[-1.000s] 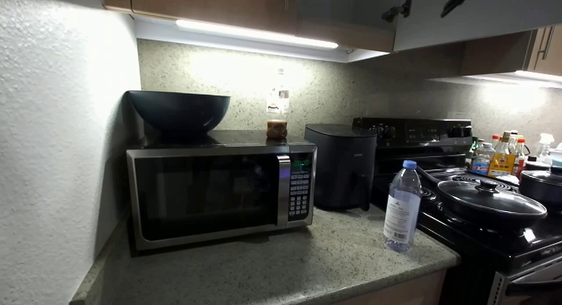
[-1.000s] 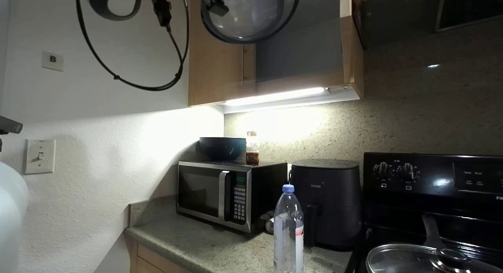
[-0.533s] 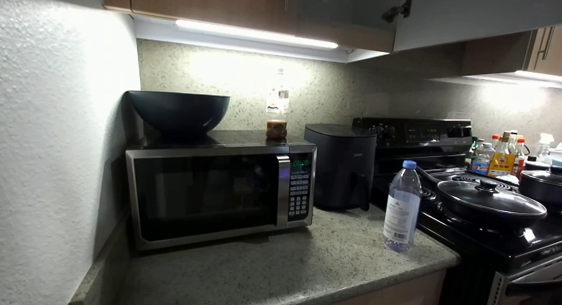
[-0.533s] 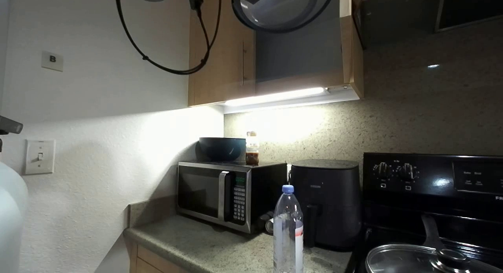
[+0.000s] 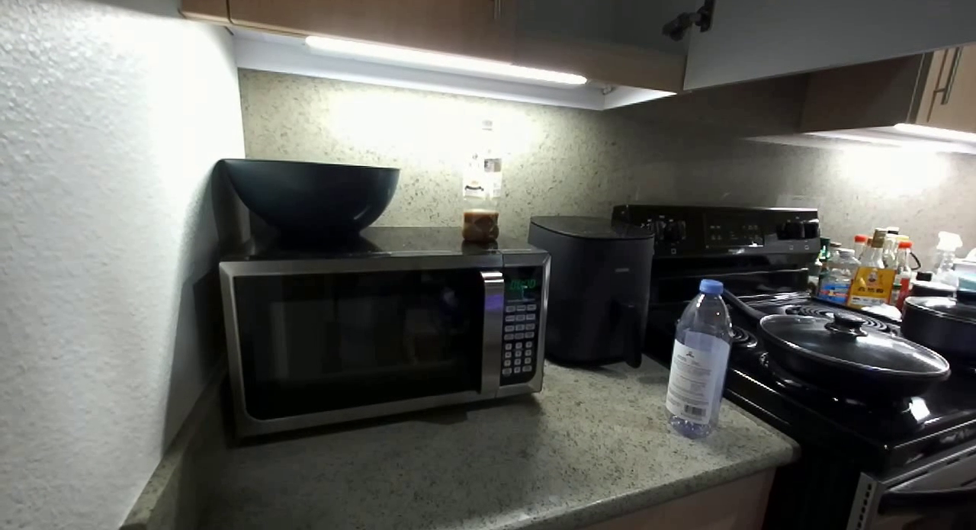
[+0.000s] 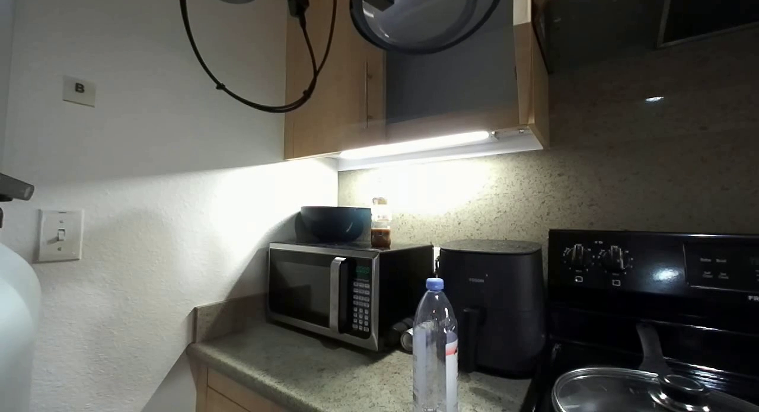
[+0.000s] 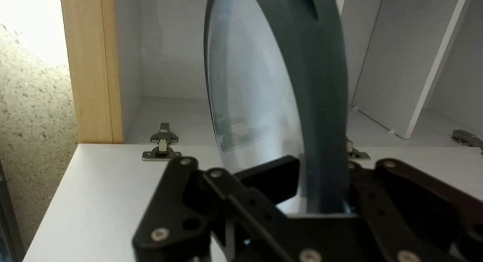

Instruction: Pick up the lids from the top of the microwave and put them inside the open upper cabinet

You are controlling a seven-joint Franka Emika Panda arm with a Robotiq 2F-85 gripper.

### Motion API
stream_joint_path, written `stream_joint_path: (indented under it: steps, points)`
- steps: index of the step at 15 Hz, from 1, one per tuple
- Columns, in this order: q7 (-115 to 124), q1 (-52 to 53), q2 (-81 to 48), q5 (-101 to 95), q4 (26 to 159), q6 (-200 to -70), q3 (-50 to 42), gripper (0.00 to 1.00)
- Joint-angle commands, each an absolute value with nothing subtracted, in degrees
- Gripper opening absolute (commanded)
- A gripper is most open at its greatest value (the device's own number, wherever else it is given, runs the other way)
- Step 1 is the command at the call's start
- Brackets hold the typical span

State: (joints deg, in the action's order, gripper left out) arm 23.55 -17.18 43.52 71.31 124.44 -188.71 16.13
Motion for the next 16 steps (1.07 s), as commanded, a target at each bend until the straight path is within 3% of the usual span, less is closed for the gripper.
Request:
stream_joint_path:
  steps: [1, 5, 7, 9, 16]
  points:
    - [23.6, -10.04, 35.15, 69.19, 114.58, -185.3, 11.78, 0.0]
    - [24.93, -4.49, 25.12, 68.63, 103.21, -177.22, 6.22, 0.0]
    - [27.92, -7.42, 20.56, 68.66, 99.18, -173.91, 6.58, 0.0]
    - [26.27, -4.89, 23.09, 68.01, 103.15, -175.35, 5.12, 0.02]
    - [28.54, -4.4, 15.23, 68.24, 95.96, -172.71, 3.03, 0.0]
